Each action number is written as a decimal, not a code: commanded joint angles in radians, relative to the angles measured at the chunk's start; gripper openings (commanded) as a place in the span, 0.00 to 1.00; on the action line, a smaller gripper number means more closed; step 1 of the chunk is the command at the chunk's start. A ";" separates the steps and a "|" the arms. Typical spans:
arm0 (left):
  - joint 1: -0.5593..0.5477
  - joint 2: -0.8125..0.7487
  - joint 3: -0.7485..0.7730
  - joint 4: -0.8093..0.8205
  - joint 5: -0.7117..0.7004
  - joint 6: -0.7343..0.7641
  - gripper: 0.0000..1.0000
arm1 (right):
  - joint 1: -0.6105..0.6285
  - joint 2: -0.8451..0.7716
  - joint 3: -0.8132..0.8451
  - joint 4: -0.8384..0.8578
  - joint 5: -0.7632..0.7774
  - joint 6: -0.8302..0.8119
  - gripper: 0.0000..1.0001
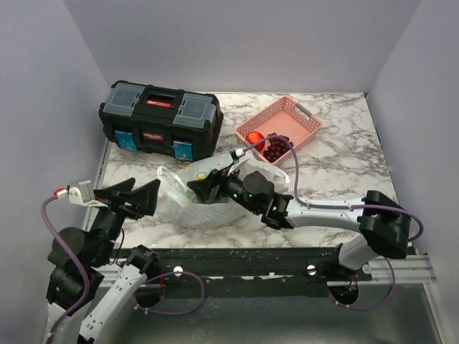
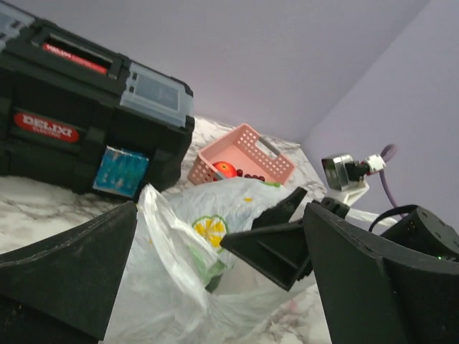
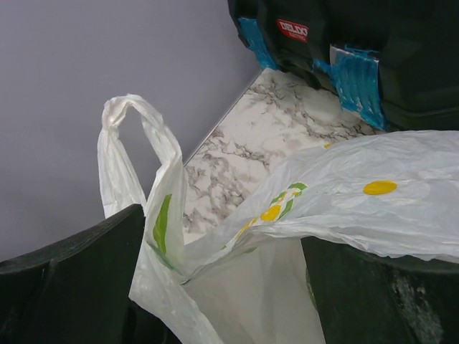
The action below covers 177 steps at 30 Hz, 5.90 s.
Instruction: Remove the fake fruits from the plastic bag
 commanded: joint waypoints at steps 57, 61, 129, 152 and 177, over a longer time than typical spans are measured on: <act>-0.302 1.298 0.663 -0.196 -0.098 0.500 0.00 | -0.005 -0.612 -0.391 -0.443 -0.050 0.115 0.90; -0.302 1.203 0.629 -0.127 0.005 0.495 0.00 | -0.006 -0.574 -0.314 -0.492 -0.042 0.080 0.90; -0.306 0.577 -0.230 0.275 -0.019 -0.107 0.00 | -0.001 -0.316 -0.301 -0.410 0.044 0.103 0.70; -0.305 0.682 0.058 0.348 0.294 0.122 0.00 | -0.001 -0.146 -0.036 -0.369 0.309 0.040 0.54; -0.305 0.767 0.091 0.271 0.279 0.101 0.00 | -0.001 0.131 -0.049 -0.303 0.201 -0.084 0.87</act>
